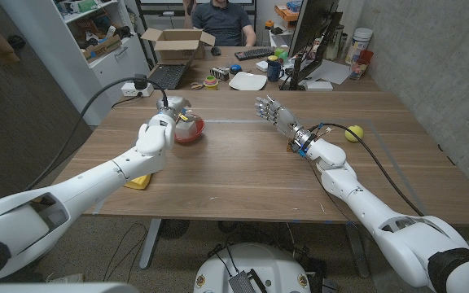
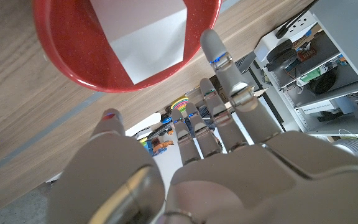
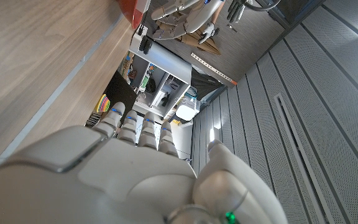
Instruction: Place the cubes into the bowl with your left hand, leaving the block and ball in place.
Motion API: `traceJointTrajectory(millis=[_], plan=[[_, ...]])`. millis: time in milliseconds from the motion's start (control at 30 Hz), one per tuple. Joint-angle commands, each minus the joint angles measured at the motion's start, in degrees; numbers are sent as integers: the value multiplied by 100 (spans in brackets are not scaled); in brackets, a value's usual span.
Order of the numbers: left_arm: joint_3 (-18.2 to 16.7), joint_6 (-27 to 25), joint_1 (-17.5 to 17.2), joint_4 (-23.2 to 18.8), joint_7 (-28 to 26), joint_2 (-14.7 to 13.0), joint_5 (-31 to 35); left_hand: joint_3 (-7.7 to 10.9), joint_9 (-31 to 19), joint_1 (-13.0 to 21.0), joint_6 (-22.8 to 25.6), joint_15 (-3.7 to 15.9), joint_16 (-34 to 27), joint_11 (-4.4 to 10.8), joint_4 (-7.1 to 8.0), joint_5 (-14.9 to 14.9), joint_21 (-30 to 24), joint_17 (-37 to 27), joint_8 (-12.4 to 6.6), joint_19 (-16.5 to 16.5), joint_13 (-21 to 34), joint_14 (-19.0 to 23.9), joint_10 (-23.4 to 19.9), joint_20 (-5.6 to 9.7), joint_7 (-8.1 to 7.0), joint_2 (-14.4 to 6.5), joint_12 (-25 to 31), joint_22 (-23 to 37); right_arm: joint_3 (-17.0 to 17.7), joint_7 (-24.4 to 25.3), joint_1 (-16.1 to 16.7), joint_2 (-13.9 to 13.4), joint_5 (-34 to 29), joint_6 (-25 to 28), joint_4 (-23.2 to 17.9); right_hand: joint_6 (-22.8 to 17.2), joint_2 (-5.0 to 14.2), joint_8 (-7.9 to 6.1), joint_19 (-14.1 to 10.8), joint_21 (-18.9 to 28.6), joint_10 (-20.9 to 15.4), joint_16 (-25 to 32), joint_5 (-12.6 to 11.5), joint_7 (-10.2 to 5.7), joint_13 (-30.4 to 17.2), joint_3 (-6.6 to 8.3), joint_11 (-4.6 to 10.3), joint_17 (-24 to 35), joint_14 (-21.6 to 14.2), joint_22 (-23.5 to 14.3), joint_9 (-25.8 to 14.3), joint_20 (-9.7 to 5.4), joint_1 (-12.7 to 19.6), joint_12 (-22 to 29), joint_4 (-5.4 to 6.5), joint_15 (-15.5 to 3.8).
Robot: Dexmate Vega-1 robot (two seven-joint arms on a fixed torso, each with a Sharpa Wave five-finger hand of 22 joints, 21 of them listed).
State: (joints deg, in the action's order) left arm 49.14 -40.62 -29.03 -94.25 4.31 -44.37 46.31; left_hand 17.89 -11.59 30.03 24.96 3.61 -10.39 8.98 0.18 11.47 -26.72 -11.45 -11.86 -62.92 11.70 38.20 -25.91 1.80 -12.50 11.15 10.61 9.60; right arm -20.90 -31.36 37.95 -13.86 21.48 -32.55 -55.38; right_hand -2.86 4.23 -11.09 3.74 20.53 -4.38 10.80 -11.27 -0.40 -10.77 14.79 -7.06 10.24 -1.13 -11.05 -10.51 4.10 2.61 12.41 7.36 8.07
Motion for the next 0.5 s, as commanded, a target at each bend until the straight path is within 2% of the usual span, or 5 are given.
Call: traceJointTrajectory(millis=[33, 400, 467, 500], plan=[[-105, -70, -36, -268, 197, -79, 166, -98, -23, -113, -56, 439, -32, -37, 13, 32, 38, 0, 14, 3, 12, -55, 46, -35, 2, 8, 17, 6, 18, -53, -13, 13, 30, -30, 20, -13, -41, -4, -31, -1, -29, 3, -39, 18, -14, -26, -37, 12, -31, -17, -25, -18, 6, 0, -18, -4], [-247, -153, -143, -565, 258, -181, 319, -324, -23, -339, -103, 418, -50, -127, 48, 57, 133, 14, 20, -13, 5, -84, 90, -64, 3, 19, 30, 7, 24, -36, 28, -16, 29, -25, -56, -9, -44, -2, -33, -10, -26, 2, -41, 16, -14, -35, -46, 12, -33, -17, -25, -16, 2, -1, -15, -10], [-366, -131, -200, -654, 261, -190, 198, -351, -23, -369, -108, 405, -51, -131, 55, 59, 143, 15, 21, -16, 4, -88, 94, -71, 5, 21, 31, 7, 19, -33, 34, -23, 24, -33, -72, -10, -45, -3, -33, -12, -30, 2, -41, 19, -14, -36, -42, 12, -32, -17, -25, -17, 1, 0, -14, -6], [-300, -142, -194, -660, 227, -221, 353, -383, -23, -406, -113, 397, -54, -143, 63, 61, 153, 16, 22, -23, 4, -88, 103, -74, 8, 25, 30, 6, 20, -29, 42, -27, 31, -15, -95, -8, -45, -2, -34, -12, -30, 2, -41, 13, -14, -37, -42, 13, -33, -17, -25, -16, 1, 0, -14, -6]])
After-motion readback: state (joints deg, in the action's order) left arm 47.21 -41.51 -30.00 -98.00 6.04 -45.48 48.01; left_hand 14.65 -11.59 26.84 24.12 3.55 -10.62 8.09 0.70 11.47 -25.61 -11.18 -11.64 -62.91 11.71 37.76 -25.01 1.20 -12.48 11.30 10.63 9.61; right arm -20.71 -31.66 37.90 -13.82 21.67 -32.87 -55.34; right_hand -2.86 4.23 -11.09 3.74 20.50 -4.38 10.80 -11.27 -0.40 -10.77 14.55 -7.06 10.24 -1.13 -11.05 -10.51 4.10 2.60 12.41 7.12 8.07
